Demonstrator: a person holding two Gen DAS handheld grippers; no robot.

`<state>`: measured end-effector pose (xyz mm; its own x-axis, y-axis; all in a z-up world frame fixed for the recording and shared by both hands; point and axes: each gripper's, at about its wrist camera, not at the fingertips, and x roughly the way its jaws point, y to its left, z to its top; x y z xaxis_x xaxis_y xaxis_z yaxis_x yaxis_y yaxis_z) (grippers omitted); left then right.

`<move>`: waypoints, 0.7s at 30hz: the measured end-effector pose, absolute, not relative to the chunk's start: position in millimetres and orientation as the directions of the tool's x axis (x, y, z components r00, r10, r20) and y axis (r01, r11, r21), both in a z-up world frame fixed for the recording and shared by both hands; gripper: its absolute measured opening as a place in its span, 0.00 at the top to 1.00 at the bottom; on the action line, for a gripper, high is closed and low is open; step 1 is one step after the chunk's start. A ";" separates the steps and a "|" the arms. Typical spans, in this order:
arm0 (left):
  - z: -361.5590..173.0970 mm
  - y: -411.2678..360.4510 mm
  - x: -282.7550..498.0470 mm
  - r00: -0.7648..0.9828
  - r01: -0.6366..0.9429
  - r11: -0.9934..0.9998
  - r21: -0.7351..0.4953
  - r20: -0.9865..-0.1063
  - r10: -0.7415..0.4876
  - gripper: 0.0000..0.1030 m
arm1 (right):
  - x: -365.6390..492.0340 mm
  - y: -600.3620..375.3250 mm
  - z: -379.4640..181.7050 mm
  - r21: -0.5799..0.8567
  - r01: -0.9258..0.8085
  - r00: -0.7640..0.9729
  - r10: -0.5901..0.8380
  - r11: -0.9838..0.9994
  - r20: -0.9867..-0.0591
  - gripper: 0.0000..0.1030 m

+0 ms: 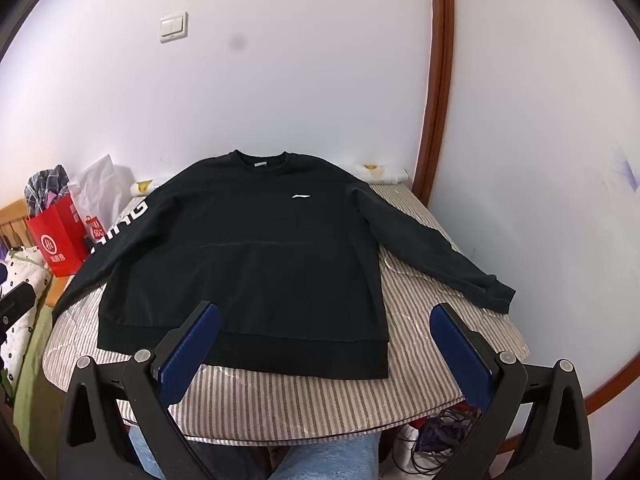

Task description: Fold small clothes

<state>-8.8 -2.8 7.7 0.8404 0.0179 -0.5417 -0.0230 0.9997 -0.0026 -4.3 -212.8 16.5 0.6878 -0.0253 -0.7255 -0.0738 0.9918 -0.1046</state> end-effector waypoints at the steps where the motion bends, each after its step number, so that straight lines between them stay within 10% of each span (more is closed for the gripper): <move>1: 8.5 -1.9 -8.7 0.840 -0.026 1.000 -0.002 -0.541 0.020 0.00 | -4.6 -213.5 16.7 -0.103 -0.072 0.689 -0.025 0.992 -0.725 0.00; 21: 6.8 6.6 -9.9 0.839 -0.032 0.999 -0.042 -0.544 0.004 0.00 | -13.8 -208.9 21.1 -0.104 -0.081 0.704 -0.017 0.991 -0.710 0.00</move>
<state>-9.9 6.6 6.8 0.8388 0.0039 -0.5445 -0.0318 0.9986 -0.0419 -13.8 -208.9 21.1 0.7041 -0.0172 -0.7099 -0.0810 0.9912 -0.1044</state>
